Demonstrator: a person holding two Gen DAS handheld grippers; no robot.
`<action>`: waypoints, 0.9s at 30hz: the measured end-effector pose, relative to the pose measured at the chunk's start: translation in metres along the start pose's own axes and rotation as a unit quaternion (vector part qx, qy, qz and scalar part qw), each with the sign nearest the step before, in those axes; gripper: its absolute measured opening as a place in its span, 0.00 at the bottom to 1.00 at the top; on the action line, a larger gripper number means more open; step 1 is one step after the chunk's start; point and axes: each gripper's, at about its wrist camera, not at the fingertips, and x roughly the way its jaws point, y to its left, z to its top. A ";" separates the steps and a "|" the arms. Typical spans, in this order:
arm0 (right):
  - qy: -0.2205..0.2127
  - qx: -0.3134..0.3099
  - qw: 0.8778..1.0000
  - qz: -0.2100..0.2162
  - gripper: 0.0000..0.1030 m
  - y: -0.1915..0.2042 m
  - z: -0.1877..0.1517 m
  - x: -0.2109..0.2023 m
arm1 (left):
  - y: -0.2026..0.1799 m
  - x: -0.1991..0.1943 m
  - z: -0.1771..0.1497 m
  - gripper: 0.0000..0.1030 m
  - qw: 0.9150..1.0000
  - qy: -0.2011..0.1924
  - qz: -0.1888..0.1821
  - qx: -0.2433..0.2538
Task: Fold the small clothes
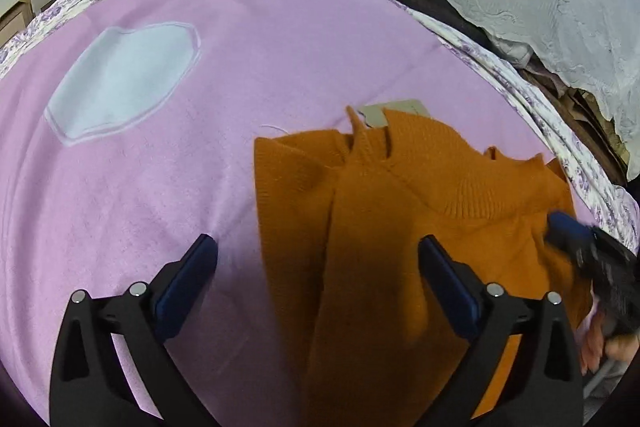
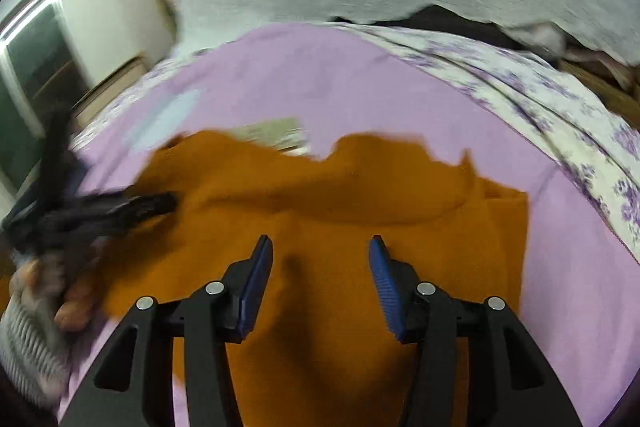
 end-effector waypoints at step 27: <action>-0.060 0.018 0.997 0.044 0.45 0.012 -0.005 0.005 | -0.014 -0.011 0.000 0.96 0.996 -0.053 0.066 0.017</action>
